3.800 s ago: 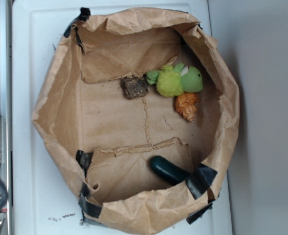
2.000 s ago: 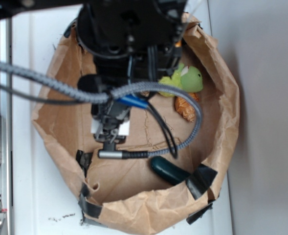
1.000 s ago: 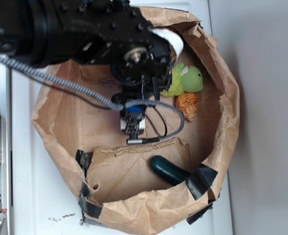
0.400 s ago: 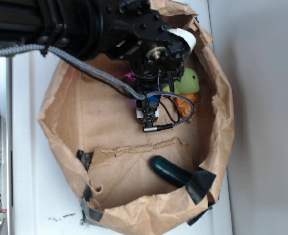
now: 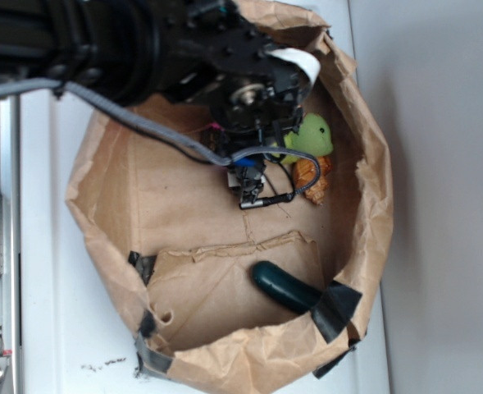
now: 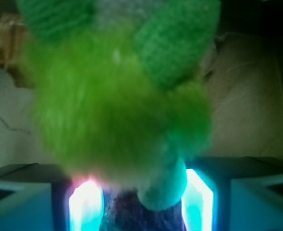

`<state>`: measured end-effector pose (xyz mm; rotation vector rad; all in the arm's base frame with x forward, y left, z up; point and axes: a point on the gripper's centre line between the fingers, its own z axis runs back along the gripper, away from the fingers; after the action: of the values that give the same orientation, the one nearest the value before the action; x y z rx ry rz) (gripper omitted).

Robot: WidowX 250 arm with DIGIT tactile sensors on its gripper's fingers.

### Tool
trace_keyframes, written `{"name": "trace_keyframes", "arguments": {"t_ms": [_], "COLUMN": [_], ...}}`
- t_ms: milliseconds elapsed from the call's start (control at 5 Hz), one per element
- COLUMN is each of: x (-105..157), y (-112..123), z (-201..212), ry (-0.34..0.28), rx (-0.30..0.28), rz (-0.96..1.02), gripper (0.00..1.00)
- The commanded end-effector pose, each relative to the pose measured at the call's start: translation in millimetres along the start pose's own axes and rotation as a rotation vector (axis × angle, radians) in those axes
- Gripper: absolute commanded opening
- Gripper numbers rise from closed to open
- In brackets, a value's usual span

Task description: Grab the rock.

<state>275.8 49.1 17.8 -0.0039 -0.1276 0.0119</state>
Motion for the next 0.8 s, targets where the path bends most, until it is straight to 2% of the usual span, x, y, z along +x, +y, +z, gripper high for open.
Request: {"name": "trace_keyframes", "arguments": {"t_ms": [0,200,400,600], "x": [3,16,15,16], "y": [-6,0,2,7], "z": [48,82,113,131], "ry": [-0.092,-0.105,-0.136,-0.140], "rx": [-0.048,-0.123,-0.198,-0.292], "rz": [-0.020,-0.012,-0.020,-0.041], "gripper": [0.00,0.00,0.00,0.00]}}
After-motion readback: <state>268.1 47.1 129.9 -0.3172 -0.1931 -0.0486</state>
